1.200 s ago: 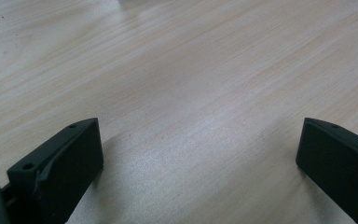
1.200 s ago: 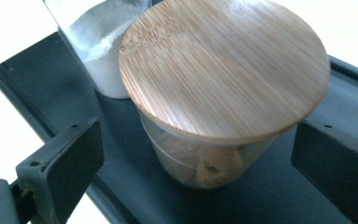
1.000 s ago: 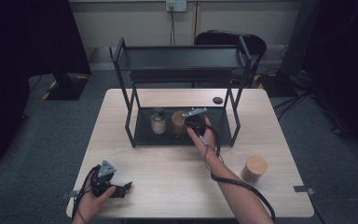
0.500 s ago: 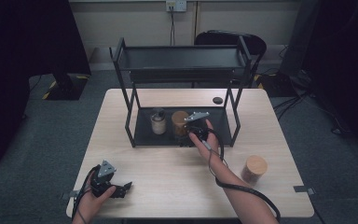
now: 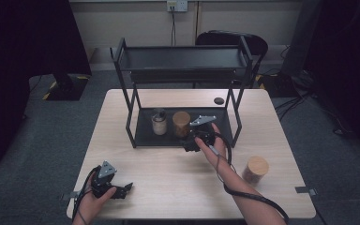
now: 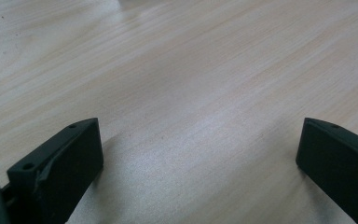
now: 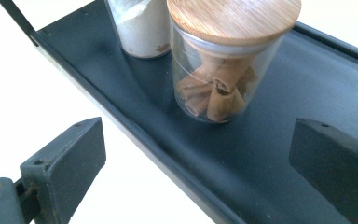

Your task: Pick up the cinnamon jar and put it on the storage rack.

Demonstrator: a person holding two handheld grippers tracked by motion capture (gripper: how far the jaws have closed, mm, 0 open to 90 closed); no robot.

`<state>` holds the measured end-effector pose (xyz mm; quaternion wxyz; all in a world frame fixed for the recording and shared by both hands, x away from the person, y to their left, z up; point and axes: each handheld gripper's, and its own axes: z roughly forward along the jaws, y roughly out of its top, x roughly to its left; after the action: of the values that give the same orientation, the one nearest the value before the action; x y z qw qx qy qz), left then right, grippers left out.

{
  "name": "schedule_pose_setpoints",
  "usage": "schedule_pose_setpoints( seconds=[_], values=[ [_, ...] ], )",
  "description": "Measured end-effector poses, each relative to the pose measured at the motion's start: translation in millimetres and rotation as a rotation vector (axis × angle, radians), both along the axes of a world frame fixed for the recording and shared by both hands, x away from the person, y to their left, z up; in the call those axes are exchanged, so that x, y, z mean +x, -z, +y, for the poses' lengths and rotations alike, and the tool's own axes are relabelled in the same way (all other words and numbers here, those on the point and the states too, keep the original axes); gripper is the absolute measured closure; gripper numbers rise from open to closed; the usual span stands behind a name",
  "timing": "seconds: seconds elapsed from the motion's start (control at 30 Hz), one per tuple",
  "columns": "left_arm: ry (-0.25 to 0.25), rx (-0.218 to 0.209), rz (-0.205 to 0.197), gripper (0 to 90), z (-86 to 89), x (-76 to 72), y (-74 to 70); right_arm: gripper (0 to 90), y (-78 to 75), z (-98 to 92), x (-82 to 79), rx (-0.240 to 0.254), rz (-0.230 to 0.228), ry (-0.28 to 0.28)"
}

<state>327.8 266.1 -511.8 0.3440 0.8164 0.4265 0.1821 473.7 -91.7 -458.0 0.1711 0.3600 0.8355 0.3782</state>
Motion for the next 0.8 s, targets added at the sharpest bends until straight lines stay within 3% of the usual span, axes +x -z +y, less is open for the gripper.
schedule_pose_setpoints(
  seconds=[0.8],
  values=[
    [0.0,0.0,0.0,0.0,0.0,0.0,0.0,3.5,-11.0,-26.0,-20.4,0.02,0.003,-0.037]
  ],
)
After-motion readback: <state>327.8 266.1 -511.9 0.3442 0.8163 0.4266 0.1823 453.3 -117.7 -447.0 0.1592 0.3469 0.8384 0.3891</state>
